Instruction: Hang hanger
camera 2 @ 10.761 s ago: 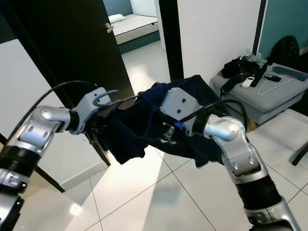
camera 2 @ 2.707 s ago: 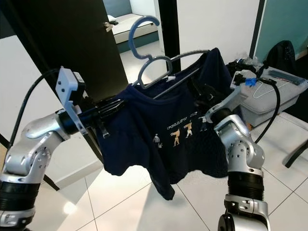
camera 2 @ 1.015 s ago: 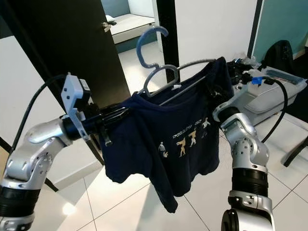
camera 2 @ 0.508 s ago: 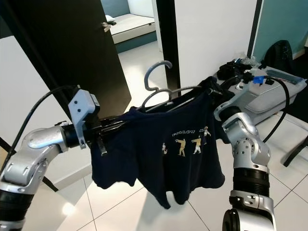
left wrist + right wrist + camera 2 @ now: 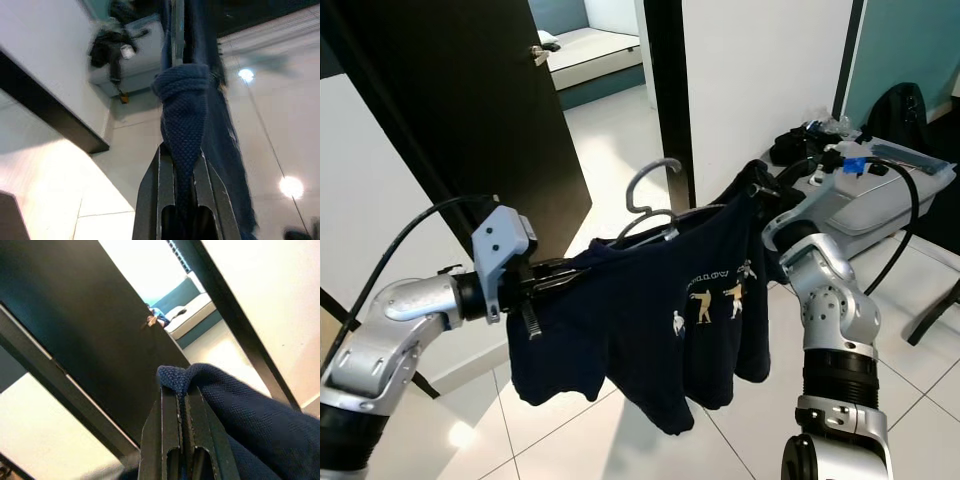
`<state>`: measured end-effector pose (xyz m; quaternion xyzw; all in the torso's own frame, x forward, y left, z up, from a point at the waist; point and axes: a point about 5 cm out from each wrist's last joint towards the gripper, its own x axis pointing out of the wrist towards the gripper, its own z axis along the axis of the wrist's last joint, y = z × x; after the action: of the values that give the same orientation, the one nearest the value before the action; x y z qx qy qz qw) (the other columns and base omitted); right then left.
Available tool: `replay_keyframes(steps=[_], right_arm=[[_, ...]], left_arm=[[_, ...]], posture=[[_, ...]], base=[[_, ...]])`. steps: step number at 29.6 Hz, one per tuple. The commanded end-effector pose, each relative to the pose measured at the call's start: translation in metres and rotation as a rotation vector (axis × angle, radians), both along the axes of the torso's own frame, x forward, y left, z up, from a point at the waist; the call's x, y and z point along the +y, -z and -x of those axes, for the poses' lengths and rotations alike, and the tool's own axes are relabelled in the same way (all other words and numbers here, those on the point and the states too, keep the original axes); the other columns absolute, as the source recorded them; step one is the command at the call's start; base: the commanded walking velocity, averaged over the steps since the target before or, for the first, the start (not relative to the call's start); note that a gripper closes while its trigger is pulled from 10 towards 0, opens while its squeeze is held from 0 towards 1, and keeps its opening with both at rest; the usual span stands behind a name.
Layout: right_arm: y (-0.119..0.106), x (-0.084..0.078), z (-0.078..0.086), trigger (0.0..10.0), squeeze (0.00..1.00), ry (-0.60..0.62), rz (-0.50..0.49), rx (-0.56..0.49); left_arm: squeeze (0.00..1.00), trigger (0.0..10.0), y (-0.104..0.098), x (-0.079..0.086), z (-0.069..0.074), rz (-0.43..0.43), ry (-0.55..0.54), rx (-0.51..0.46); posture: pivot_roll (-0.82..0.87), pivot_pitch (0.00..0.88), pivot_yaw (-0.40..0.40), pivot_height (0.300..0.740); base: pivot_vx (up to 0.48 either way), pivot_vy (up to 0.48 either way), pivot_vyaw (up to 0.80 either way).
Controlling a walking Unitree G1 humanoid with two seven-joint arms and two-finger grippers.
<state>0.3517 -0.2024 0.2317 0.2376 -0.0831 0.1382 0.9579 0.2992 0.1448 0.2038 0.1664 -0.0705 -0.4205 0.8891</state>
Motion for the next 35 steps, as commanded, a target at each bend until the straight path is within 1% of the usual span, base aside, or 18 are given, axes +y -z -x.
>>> replay_keyframes(steps=[1, 2, 4, 6, 12, 18, 23, 25, 26, 27, 28, 29, 30, 31, 32, 33, 34, 35], right_arm=[[-0.001, 0.01, 0.001, 0.0, 0.0, -0.041, 0.011, -0.009], [-0.001, 0.01, 0.001, 0.0, 0.0, -0.041, 0.011, -0.009], [0.002, 0.016, 0.002, 0.0, 0.0, -0.06, 0.015, 0.0], [0.004, 0.018, 0.002, 0.0, 0.0, -0.068, 0.017, 0.003], [0.005, 0.029, 0.003, 0.0, 0.0, -0.103, 0.002, -0.002], [0.006, 0.033, 0.004, 0.0, 0.0, -0.117, 0.003, 0.002], [0.007, 0.034, 0.004, 0.0, 0.0, -0.12, 0.007, 0.006], [0.008, 0.034, 0.004, 0.0, 0.0, -0.12, 0.007, 0.007], [0.009, 0.035, 0.004, 0.0, 0.0, -0.122, 0.008, 0.01], [0.009, 0.036, 0.004, 0.0, 0.0, -0.125, 0.009, 0.011], [0.009, 0.036, 0.004, 0.0, 0.0, -0.125, 0.009, 0.011], [0.01, 0.037, 0.005, 0.0, 0.0, -0.129, 0.01, 0.011], [0.009, 0.038, 0.005, 0.0, 0.0, -0.135, 0.011, 0.008], [0.009, 0.038, 0.005, 0.0, 0.0, -0.135, 0.011, 0.008], [0.009, 0.038, 0.005, 0.0, 0.0, -0.14, 0.012, 0.006], [0.008, 0.039, 0.006, 0.0, 0.0, -0.144, 0.015, 0.004], [0.008, 0.039, 0.006, 0.0, 0.0, -0.144, 0.015, 0.004], [0.008, 0.039, 0.006, 0.0, 0.0, -0.147, 0.018, 0.002]], left_arm=[[0.0, 10.0, 0.001, 0.004, -0.006, 0.01, -0.065, 0.002], [0.0, 10.0, 0.001, 0.004, -0.006, 0.01, -0.065, 0.002], [0.0, 10.0, -0.001, 0.008, -0.012, 0.056, -0.124, -0.007], [0.0, 10.0, -0.003, 0.01, -0.014, 0.077, -0.146, -0.011], [0.0, 10.0, -0.007, 0.011, -0.018, 0.135, -0.183, -0.025], [0.0, 10.0, -0.004, 0.006, -0.017, 0.156, -0.163, -0.011], [0.0, 10.0, -0.007, 0.004, -0.016, 0.199, -0.146, -0.011], [0.0, 10.0, -0.009, 0.003, -0.015, 0.215, -0.129, -0.007], [0.0, 10.0, -0.009, -0.001, -0.01, 0.225, -0.069, 0.009], [0.0, 10.0, -0.006, -0.004, -0.004, 0.204, -0.004, 0.03], [0.0, 10.0, -0.006, -0.004, -0.004, 0.204, -0.004, 0.03], [0.0, 10.0, -0.002, -0.006, 0.004, 0.158, 0.077, 0.05], [0.0, 10.0, 0.003, -0.001, 0.014, 0.097, 0.151, 0.079], [0.0, 10.0, 0.003, -0.001, 0.014, 0.097, 0.151, 0.079], [0.0, 10.0, 0.007, 0.003, 0.019, 0.057, 0.193, 0.1], [0.0, 10.0, 0.007, 0.011, 0.021, 0.029, 0.196, 0.111], [0.0, 10.0, 0.007, 0.011, 0.021, 0.029, 0.196, 0.111], [0.0, 10.0, 0.006, 0.023, 0.02, 0.003, 0.177, 0.123]], posture=[[-0.08, 0.0, 0.089, 0.74], [-0.08, 0.0, 0.089, 0.74], [-0.07, 0.0, 0.089, 0.74], [-0.07, 0.0, 0.089, 0.74], [-0.07, 0.0, 0.089, 0.74], [-0.07, 0.0, 0.092, 0.74], [-0.07, 0.0, 0.094, 0.74], [-0.07, 0.0, 0.094, 0.74], [-0.07, 0.0, 0.091, 0.74], [-0.07, 0.0, 0.091, 0.74], [-0.07, 0.0, 0.091, 0.74], [-0.08, 0.0, 0.093, 0.74], [-0.08, 0.0, 0.092, 0.74], [-0.08, 0.0, 0.092, 0.74], [-0.08, 0.0, 0.092, 0.74], [-0.09, 0.0, 0.094, 0.74], [-0.09, 0.0, 0.094, 0.74], [-0.08, 0.0, 0.093, 0.74]], base=[[0.0, 0.0, 0.0], [0.0, 0.0, 0.0], [0.0, 0.0, 0.0], [0.0, 0.0, 0.0], [0.0, 0.0, 0.0], [0.0, 0.0, 0.0], [0.0, 0.0, 0.0], [0.0, 0.0, 0.0], [0.0, 0.0, 0.0], [0.0, 0.0, 0.0], [0.0, 0.0, 0.0], [0.0, 0.0, 0.0], [0.0, 0.0, 0.0], [0.0, 0.0, 0.0], [0.0, 0.0, 0.0], [0.0, 0.0, 0.0], [0.0, 0.0, 0.0], [0.0, 0.0, 0.0]])
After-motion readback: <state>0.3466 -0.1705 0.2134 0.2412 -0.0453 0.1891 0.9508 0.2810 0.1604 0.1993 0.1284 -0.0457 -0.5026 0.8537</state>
